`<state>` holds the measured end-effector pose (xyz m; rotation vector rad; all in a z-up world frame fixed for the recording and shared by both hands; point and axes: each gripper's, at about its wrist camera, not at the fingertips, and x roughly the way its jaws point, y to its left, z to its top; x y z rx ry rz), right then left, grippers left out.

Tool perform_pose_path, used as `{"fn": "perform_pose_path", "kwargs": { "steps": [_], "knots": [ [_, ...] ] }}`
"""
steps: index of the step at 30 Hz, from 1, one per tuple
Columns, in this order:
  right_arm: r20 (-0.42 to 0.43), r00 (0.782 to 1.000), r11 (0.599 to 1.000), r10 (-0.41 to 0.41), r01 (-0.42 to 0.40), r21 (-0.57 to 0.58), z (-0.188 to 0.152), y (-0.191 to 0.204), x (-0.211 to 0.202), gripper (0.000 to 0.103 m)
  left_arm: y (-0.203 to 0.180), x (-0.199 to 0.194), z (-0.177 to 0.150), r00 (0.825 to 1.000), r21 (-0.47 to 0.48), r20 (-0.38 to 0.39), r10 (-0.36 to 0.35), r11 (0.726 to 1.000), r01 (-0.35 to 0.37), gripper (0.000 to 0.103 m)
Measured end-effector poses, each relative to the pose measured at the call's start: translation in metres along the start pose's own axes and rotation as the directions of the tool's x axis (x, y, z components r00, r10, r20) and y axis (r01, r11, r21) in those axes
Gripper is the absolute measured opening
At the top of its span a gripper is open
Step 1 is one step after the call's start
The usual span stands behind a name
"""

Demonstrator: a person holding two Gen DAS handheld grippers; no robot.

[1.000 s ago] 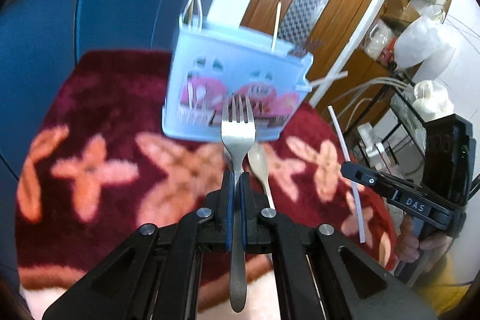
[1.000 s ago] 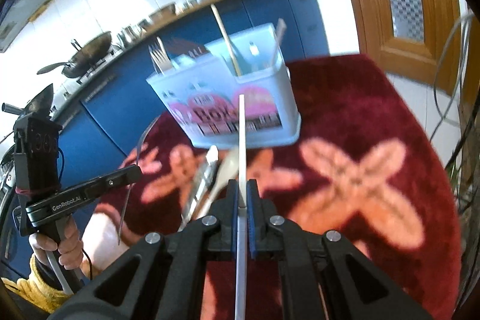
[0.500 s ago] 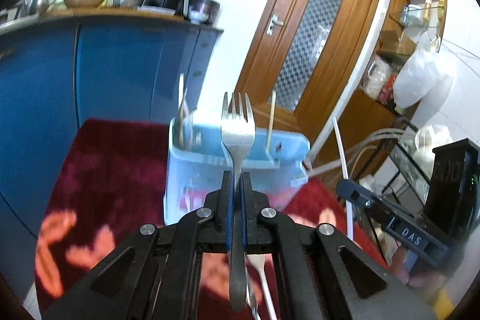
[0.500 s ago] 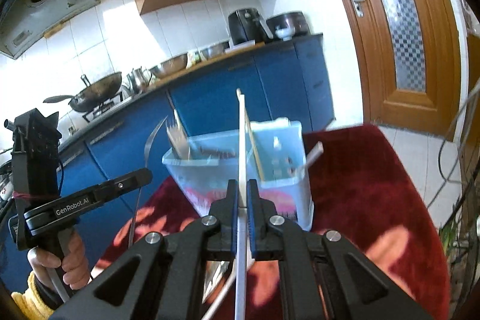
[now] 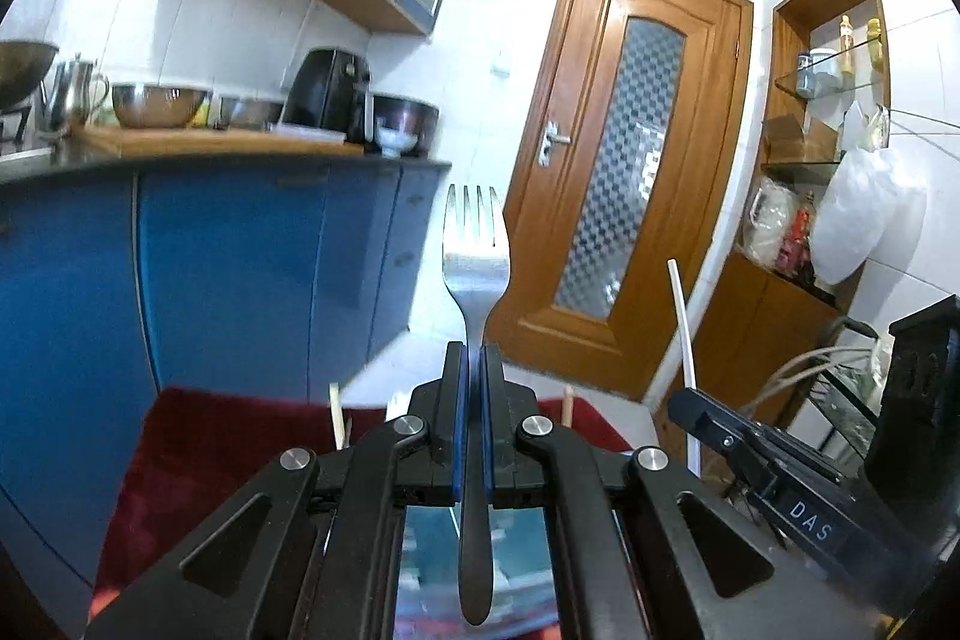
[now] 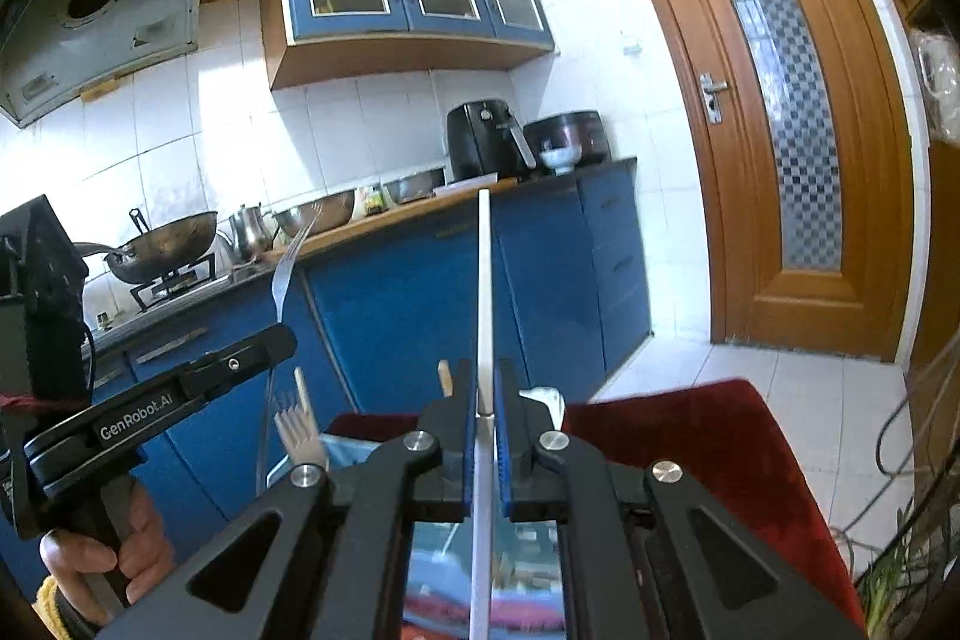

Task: Organize utensils
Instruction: 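Lift the fork and chopstick and lower both into the blue holder, then open both grippers to release the utensils and withdraw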

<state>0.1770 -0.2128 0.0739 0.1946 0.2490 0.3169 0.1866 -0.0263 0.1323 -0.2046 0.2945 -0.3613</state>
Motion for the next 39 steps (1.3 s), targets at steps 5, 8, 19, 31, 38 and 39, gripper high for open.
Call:
{"fn": "perform_pose_path", "kwargs": {
  "steps": [5, 8, 19, 31, 38, 39],
  "knots": [
    [0.039, 0.999, 1.0, -0.012, 0.013, -0.029, -0.004, 0.0, 0.018, 0.007, 0.003, 0.018, -0.002, 0.998, 0.011, 0.051, 0.023, 1.0, -0.024, 0.002],
    [0.049, 0.999, 0.999, -0.01, 0.012, -0.041, -0.009, -0.002, 0.026, 0.007, 0.007, 0.025, -0.01, 0.997, 0.015, 0.063, 0.039, 0.999, -0.04, 0.002],
    [0.009, 1.0, 0.997, -0.028, 0.029, -0.071, -0.027, -0.012, 0.041, 0.007, 0.013, 0.035, -0.043, 0.996, 0.056, 0.061, 0.058, 0.997, -0.061, 0.002],
    [-0.028, 1.0, 0.998, -0.005, 0.003, -0.066, -0.028, -0.009, 0.033, 0.011, 0.009, 0.034, -0.059, 0.998, 0.07, -0.003, 0.059, 0.996, -0.059, 0.002],
    [-0.023, 1.0, 0.999, 0.008, -0.009, -0.045, -0.028, -0.009, 0.023, 0.023, 0.011, 0.028, -0.06, 0.998, 0.035, -0.031, 0.057, 0.998, -0.056, 0.02],
    [-0.02, 1.0, 0.999, 0.007, -0.008, -0.046, -0.027, -0.008, 0.021, 0.024, 0.011, 0.026, -0.06, 0.998, 0.035, -0.031, 0.056, 0.998, -0.055, 0.021]
  ]
}}
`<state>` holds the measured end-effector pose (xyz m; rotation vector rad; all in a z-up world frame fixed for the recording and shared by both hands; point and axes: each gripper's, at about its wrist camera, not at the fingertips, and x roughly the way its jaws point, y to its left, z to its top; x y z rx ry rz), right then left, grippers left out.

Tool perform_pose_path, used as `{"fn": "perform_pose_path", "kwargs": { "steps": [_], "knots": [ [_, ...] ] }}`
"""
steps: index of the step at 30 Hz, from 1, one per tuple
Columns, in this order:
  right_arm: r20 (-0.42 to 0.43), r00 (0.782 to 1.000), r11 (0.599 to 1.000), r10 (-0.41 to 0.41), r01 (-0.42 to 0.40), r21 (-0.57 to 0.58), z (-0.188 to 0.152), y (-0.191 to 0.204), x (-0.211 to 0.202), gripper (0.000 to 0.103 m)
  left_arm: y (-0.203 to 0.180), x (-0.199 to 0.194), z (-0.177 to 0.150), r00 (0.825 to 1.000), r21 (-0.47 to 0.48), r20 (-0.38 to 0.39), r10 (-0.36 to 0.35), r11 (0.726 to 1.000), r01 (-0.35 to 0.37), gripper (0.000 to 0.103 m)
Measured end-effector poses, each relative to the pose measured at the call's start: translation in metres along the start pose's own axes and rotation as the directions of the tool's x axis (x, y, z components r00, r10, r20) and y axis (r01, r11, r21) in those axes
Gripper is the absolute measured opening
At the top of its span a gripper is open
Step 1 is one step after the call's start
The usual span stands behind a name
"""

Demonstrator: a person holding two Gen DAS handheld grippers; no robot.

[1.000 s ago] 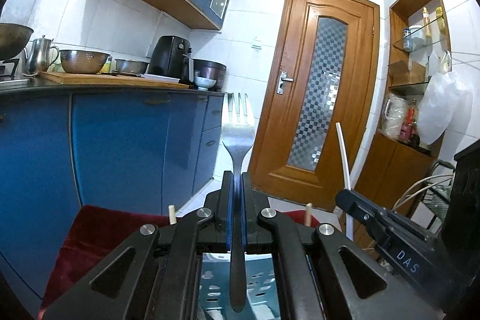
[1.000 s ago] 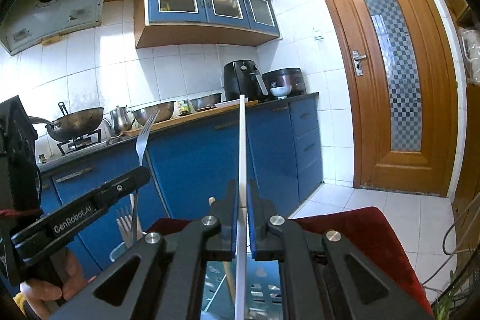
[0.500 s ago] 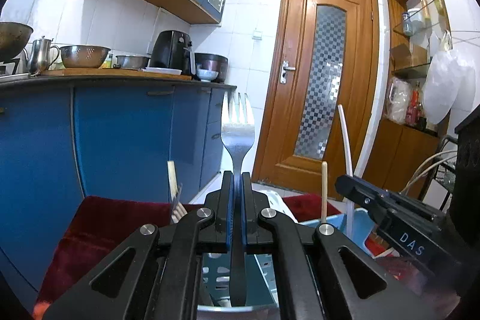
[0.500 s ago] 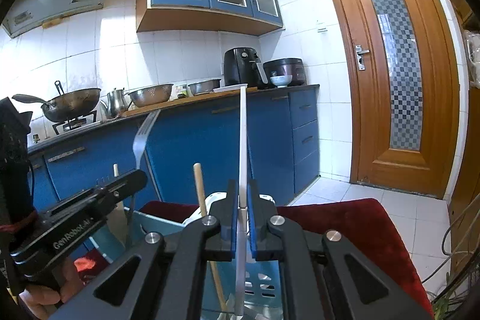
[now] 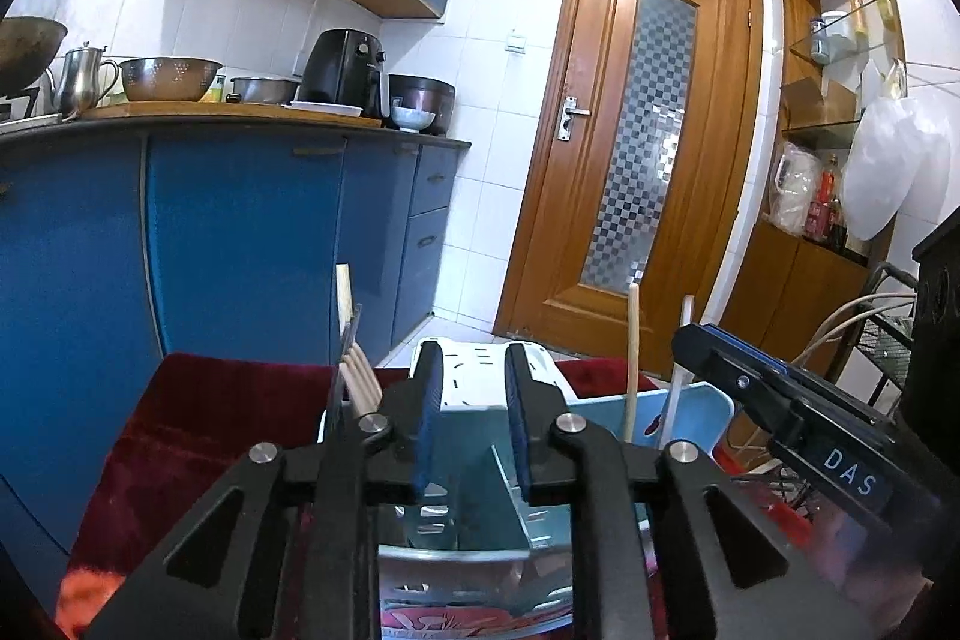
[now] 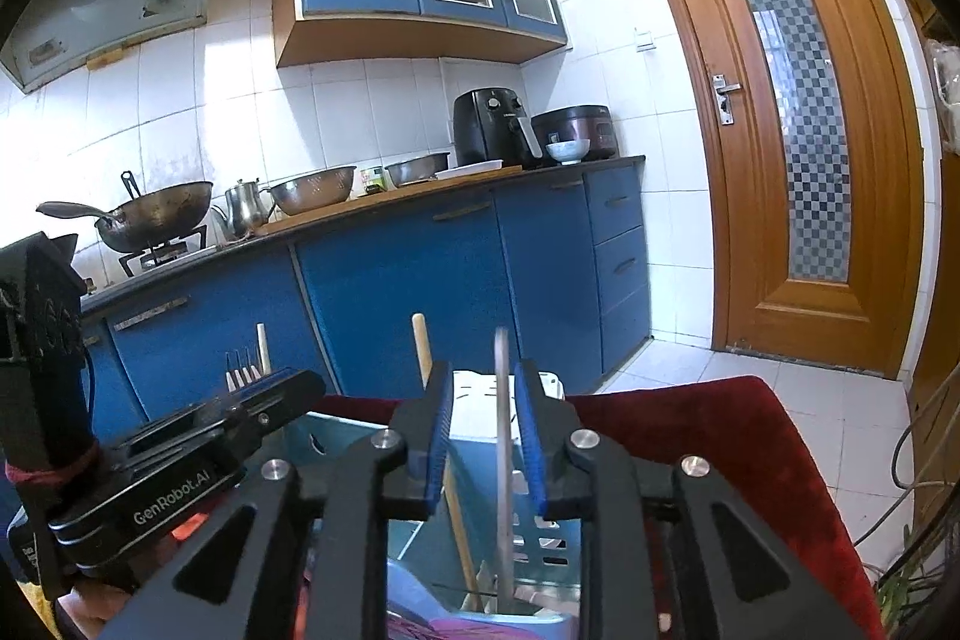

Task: Organize utensils
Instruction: 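Open both grippers to release the utensils and withdraw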

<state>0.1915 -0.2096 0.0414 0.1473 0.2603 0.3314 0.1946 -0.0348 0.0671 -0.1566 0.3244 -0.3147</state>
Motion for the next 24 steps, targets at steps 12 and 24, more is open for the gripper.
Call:
{"fn": "perform_pose_path", "kwargs": {
  "steps": [12, 24],
  "knots": [
    [0.008, 1.0, 1.0, 0.003, -0.003, 0.022, 0.009, 0.004, -0.029, 0.027, -0.004, -0.029, 0.01, 1.0, 0.002, -0.022, -0.015, 1.0, 0.015, 0.023],
    [-0.052, 0.999, 1.0, 0.003, -0.002, 0.019, 0.01, 0.021, -0.068, 0.027, -0.022, -0.075, 0.019, 0.998, 0.051, -0.058, -0.033, 0.998, 0.036, 0.026]
  ]
}}
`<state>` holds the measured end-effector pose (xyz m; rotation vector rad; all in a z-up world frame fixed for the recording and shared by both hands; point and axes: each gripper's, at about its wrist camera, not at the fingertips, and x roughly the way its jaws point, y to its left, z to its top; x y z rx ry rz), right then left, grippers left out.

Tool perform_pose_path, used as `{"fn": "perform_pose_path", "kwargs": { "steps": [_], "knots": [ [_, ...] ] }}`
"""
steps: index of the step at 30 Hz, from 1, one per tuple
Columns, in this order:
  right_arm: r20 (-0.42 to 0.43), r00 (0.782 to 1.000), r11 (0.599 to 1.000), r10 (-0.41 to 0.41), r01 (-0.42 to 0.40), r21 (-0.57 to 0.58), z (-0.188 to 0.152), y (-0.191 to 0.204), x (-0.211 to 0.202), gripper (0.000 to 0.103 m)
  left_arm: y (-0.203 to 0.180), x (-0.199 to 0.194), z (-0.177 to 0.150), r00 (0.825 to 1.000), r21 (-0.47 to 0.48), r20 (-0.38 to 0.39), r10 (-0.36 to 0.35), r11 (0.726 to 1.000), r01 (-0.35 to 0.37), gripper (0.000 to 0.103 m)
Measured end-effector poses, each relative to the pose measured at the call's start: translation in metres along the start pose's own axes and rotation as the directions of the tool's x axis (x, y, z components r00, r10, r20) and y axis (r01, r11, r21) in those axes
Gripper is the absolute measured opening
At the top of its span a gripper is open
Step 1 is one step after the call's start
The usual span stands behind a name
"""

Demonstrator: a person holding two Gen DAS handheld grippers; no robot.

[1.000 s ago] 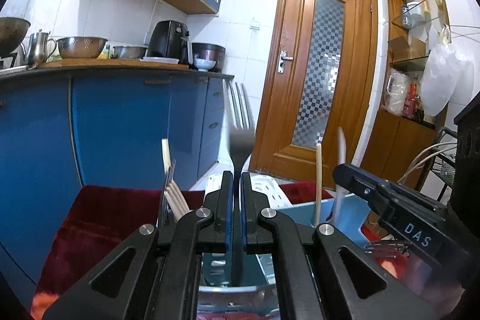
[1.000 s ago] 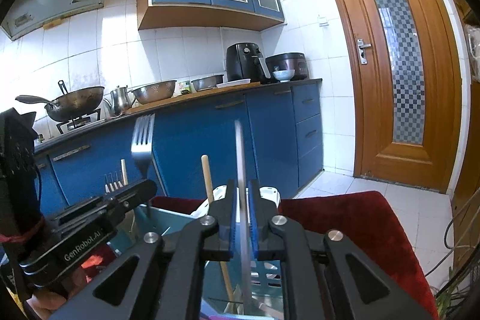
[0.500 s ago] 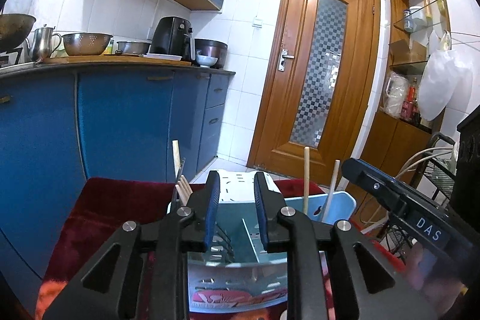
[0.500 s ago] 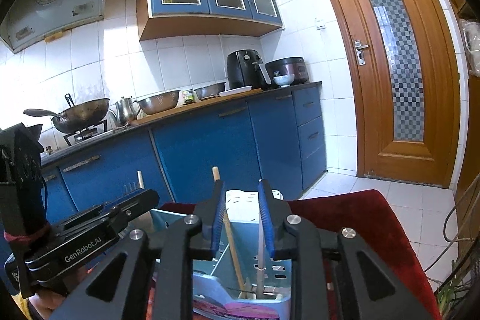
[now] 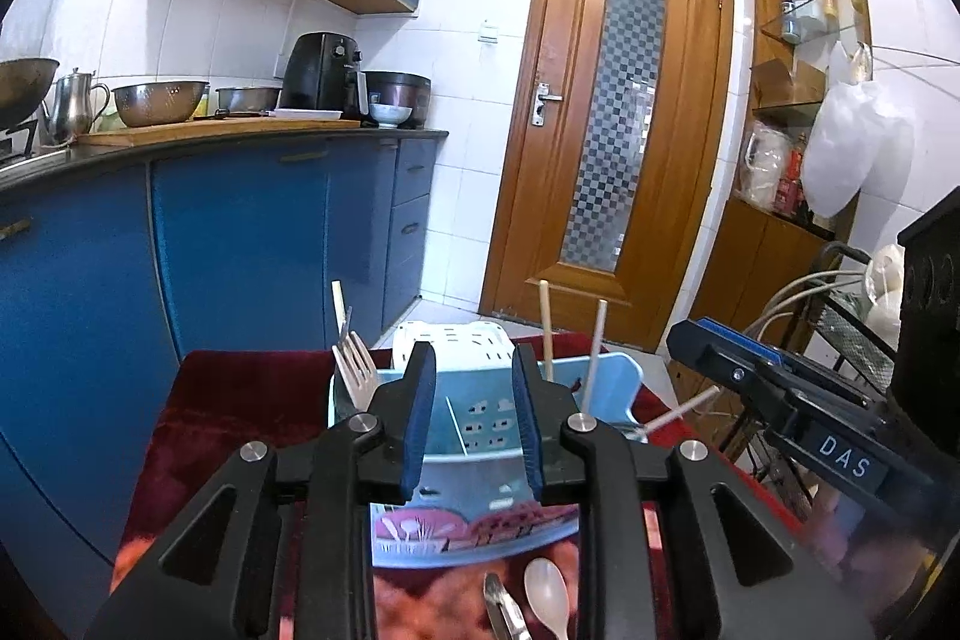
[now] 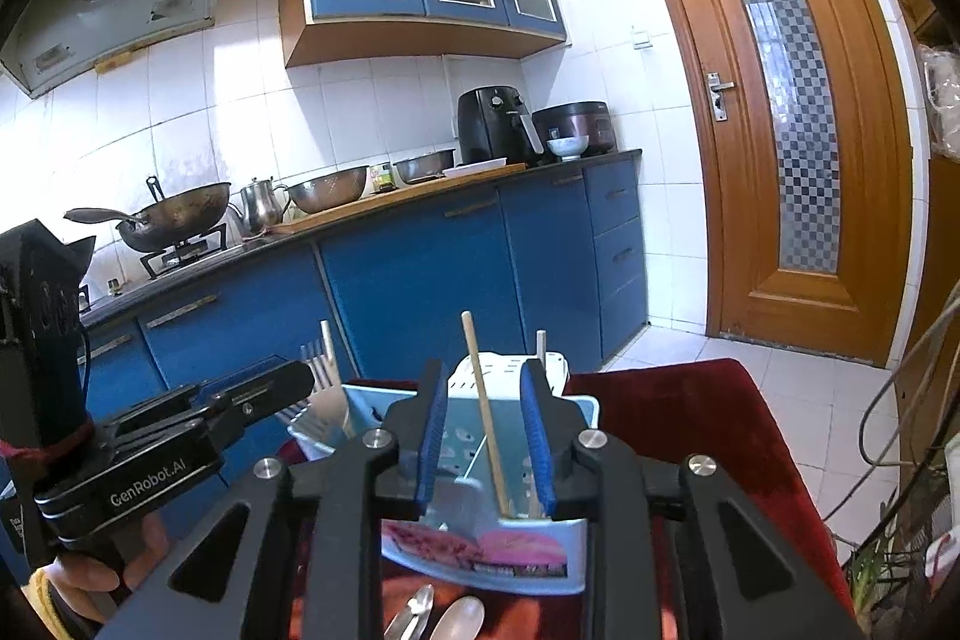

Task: Organize utensils
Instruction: 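Open both grippers to release the utensils and withdraw, then lower the left gripper onto a metal knife and close on it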

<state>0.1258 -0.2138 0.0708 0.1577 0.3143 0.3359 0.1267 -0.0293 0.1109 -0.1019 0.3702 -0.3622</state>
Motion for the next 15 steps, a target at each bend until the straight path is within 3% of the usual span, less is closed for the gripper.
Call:
{"fn": "perform_pose_path", "kwargs": {
  "steps": [15],
  "knots": [
    [-0.117, 0.993, 0.995, -0.021, 0.032, 0.09, -0.02, -0.005, -0.042, 0.028, -0.002, -0.041, -0.02, 0.995, -0.037, -0.097, 0.018, 0.999, -0.022, 0.026]
  ]
}}
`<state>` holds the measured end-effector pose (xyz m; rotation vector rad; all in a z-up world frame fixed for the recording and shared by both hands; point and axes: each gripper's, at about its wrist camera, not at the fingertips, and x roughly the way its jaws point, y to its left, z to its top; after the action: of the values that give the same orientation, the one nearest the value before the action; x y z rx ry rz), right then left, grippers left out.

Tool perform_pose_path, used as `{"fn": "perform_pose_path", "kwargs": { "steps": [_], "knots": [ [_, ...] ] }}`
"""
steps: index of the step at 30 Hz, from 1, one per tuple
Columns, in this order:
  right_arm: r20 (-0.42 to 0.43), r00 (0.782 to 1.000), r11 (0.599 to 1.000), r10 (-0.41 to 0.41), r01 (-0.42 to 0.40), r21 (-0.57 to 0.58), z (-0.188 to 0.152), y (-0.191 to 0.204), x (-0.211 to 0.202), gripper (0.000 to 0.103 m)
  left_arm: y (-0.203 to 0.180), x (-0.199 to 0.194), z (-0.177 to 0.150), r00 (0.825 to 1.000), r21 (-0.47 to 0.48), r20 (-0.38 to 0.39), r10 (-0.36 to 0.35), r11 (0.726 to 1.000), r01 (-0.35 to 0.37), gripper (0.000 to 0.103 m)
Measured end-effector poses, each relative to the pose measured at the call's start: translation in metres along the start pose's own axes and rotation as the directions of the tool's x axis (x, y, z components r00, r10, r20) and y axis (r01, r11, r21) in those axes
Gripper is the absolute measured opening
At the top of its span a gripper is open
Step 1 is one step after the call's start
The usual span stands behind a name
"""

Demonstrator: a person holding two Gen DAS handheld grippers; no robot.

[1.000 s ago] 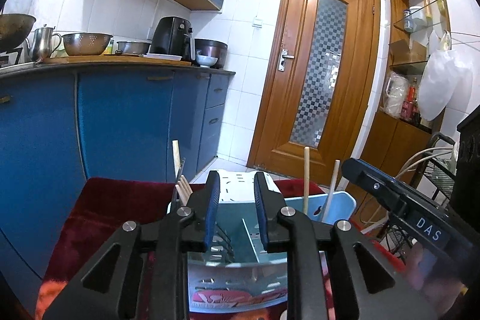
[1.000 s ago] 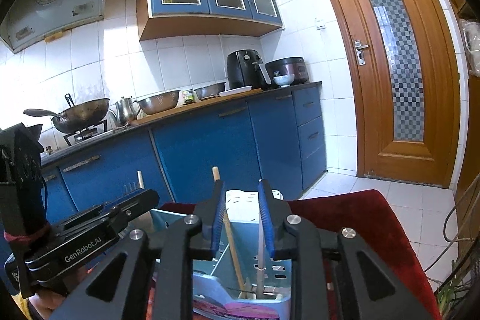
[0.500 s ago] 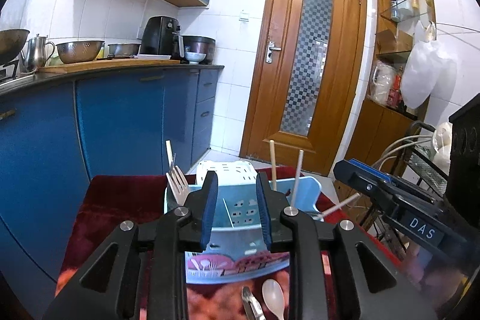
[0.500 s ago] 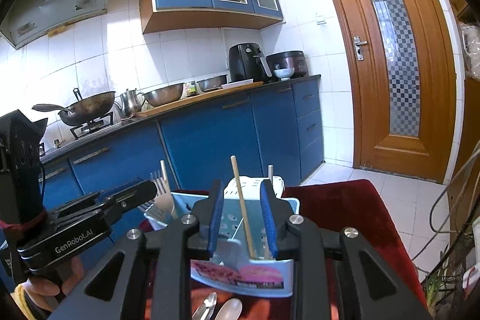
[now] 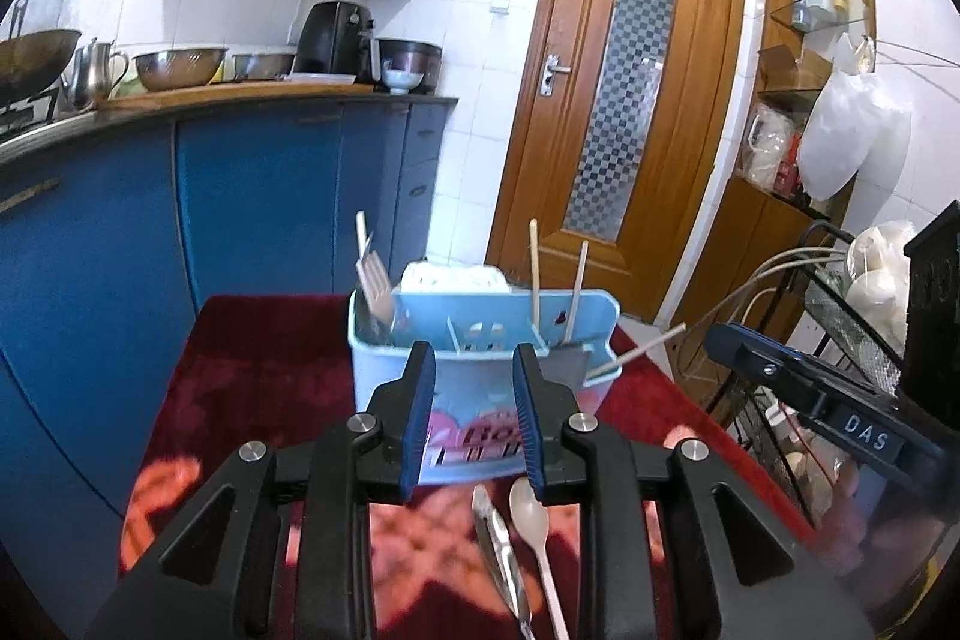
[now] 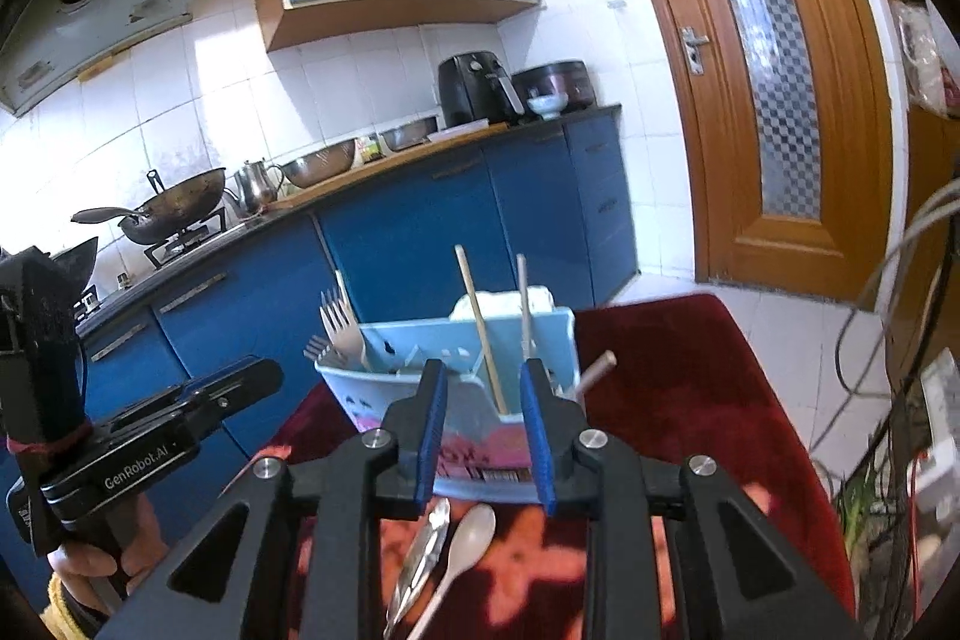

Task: Organize utensils
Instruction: 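Lower the left gripper onto a metal knife and close on it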

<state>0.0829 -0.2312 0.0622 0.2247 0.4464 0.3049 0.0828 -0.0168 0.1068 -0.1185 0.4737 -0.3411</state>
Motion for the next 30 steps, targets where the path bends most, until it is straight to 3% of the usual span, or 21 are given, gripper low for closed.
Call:
{"fn": "perform_pose_path", "kwargs": {
  "steps": [8, 14, 18, 22, 30],
  "knots": [
    [-0.103, 0.994, 0.996, -0.04, 0.048, 0.069, -0.024, -0.02, -0.009, 0.031, -0.001, 0.002, -0.025, 0.994, -0.009, -0.109, -0.002, 1.0, 0.001, 0.026],
    [-0.172, 0.982, 0.993, -0.081, 0.095, 0.076, -0.046, -0.033, -0.006, 0.035, -0.003, 0.016, -0.045, 0.98, -0.024, -0.199, -0.016, 1.0, 0.012, 0.026],
    [-0.208, 0.972, 0.989, -0.111, 0.129, 0.075, -0.06, -0.042, -0.004, 0.036, -0.006, 0.032, -0.061, 0.959, -0.022, -0.283, -0.014, 1.0, 0.008, 0.026],
    [-0.234, 0.964, 0.985, -0.125, 0.149, 0.088, -0.071, -0.051, -0.003, 0.037, -0.008, 0.054, -0.079, 0.924, -0.031, -0.382, -0.021, 0.999, 0.01, 0.026],
    [-0.269, 0.955, 0.979, -0.129, 0.166, 0.12, -0.086, -0.065, -0.002, 0.04, -0.011, 0.077, -0.096, 0.888, -0.029, -0.46, -0.008, 1.0, -0.005, 0.026]
  ]
}}
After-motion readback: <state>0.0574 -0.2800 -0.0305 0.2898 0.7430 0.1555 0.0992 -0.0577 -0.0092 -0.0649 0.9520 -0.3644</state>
